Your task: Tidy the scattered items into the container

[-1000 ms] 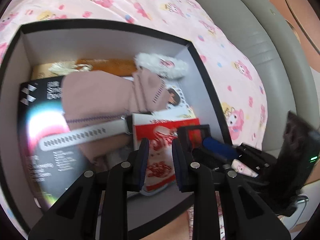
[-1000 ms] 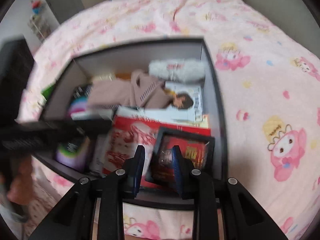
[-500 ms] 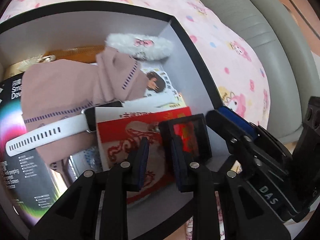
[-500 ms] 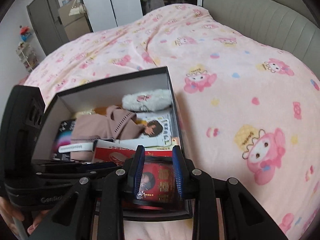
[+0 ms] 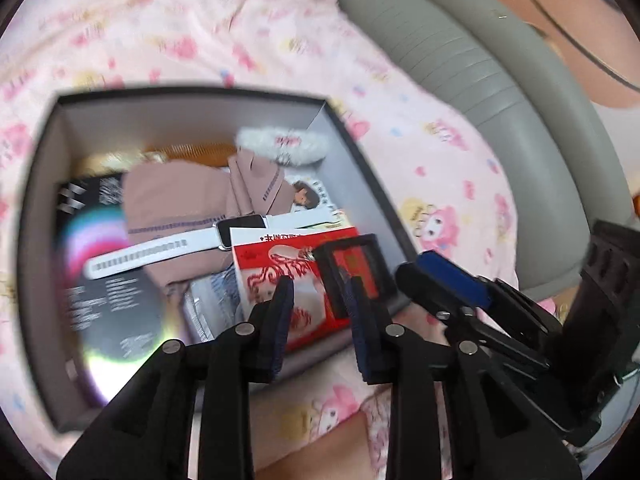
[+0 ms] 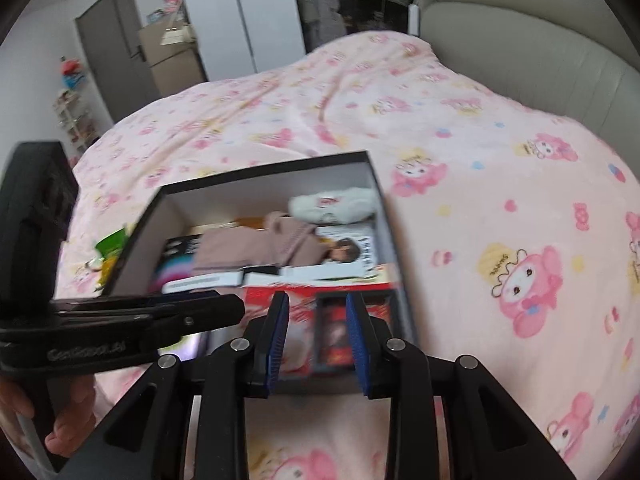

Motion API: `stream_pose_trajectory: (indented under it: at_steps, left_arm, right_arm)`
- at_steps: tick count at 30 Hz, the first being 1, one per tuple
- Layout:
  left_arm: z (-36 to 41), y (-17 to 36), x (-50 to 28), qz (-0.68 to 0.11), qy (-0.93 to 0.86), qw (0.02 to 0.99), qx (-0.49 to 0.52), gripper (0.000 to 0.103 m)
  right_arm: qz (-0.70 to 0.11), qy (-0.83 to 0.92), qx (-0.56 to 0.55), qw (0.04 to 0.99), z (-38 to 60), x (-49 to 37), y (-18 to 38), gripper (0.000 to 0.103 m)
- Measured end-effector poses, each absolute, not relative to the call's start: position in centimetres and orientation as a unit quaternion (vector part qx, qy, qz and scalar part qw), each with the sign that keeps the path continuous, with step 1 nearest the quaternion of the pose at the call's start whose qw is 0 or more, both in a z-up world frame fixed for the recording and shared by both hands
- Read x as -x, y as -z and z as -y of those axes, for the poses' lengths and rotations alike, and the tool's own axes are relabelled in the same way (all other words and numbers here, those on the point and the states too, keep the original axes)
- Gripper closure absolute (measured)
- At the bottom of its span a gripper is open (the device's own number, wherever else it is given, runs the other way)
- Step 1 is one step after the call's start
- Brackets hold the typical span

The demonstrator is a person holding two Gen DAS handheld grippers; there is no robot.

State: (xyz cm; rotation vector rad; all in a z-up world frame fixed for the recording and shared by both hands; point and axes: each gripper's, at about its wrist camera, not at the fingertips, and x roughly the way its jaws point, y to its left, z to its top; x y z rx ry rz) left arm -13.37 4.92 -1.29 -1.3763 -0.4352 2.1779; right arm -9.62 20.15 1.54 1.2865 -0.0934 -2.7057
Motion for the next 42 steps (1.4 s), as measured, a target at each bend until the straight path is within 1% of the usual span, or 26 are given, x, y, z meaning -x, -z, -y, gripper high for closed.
stream_pose_trajectory:
  at_steps: [3,4,5,9,12,19,24,28,31,36,42]
  left_arm:
    - [-3.6,-1.1,10.7,0.15,-0.828,0.255,0.477,0.069]
    - [-3.3,-1.6,10.0,0.145,-0.83,0.257,0.474,0.063]
    - [-2.8,-2.2,9.3,0.137,-0.832,0.257,0.472,0.061]
    - [0.0,-4.1,7.1,0.119,-0.845,0.241,0.463,0.06]
    - [2.0,-5.2,5.7,0.113,-0.853,0.225,0.458,0.057]
    - [10.9,-5.8,2.4,0.127,-0.874,0.136,0.448,0.056]
    - [19.0,-3.9,1.3,0.156,-0.871,0.063,0.461,0.055]
    - [23.4,-1.5,1.5,0.168,-0.865,0.046,0.471,0.055]
    - [25.8,0.9,2.5,0.187,-0.856,0.037,0.481,0.055]
    - [28.9,5.6,5.6,0.243,-0.833,0.054,0.493,0.055]
    - [32.0,10.4,11.6,0.328,-0.785,0.101,0.515,0.055]
  right_arm:
    - [0.032,0.901,-0.425,0.084,-18.6,7.8,-2.5,0.077]
    - [0.036,0.9,-0.424,0.092,-18.2,7.3,-2.8,0.077]
    - [0.037,0.9,-0.424,0.1,-17.6,6.9,-3.1,0.077]
    - [0.015,0.902,-0.412,0.125,-15.0,5.2,-4.2,0.077]
    - [0.005,0.898,-0.412,0.155,-12.5,4.6,-5.0,0.076]
    - [-0.026,0.883,-0.412,0.224,-4.8,5.3,-5.6,0.075]
    - [-0.037,0.854,-0.436,0.28,1.1,6.7,-4.7,0.071]
    - [-0.059,0.835,-0.458,0.3,6.0,8.5,-2.9,0.07]
    - [-0.049,0.812,-0.496,0.303,8.5,10.7,-0.6,0.07]
    - [-0.026,0.796,-0.539,0.274,10.4,14.5,3.2,0.07]
    - [-0.039,0.779,-0.574,0.249,12.9,18.8,7.6,0.07]
